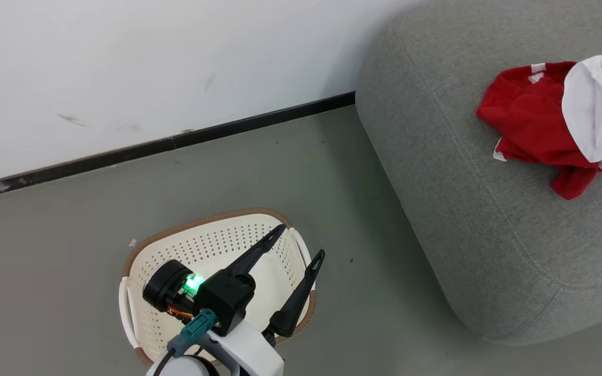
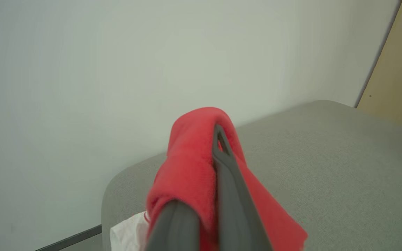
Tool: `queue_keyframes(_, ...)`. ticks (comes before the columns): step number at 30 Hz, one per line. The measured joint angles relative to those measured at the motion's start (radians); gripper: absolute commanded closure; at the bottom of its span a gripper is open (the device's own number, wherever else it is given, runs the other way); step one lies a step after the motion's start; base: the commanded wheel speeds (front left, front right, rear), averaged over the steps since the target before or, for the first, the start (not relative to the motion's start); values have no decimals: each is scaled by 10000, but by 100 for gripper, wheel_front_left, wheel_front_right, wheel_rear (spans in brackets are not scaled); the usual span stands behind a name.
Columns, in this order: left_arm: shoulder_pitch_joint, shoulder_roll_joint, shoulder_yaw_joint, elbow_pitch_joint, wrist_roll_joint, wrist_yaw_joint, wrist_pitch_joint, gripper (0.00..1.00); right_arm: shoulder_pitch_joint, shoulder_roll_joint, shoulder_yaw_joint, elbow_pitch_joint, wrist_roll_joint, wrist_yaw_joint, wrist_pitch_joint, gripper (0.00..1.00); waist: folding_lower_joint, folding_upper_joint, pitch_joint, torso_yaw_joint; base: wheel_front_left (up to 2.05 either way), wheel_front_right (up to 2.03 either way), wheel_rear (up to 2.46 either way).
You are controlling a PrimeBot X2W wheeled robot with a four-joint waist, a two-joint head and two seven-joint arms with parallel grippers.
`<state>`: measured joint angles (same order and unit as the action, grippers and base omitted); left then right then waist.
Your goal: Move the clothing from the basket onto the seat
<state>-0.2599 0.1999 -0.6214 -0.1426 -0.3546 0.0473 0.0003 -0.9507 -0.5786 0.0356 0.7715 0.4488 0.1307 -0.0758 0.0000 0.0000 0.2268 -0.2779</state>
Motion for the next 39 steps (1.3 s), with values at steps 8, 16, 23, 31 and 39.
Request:
queue_keyframes(8,-288,0,-75,-167,219,-15,211,0,94,489,-190,945,-339,2,-407,100,0,0,448,479,0,0,0)
queue_keyframes(16,-529,-46,-169,-209,226,-73,263,0,247,775,-92,1467,-802,2,-663,100,0,0,856,869,0,0,0)
queue_keyframes(23,-896,-107,-207,-203,226,-253,263,0,397,686,-242,2040,-1024,2,-903,100,0,0,1189,1129,0,0,0)
queue_keyframes(31,-1030,-59,-186,-25,226,-337,253,0,743,667,-560,2884,-1417,2,-1078,100,0,0,1295,1152,0,0,0)
queue_keyframes(39,-1030,-54,-186,92,224,-374,249,0,816,679,-894,3390,-1668,2,-1212,100,0,0,1262,1078,0,0,0)
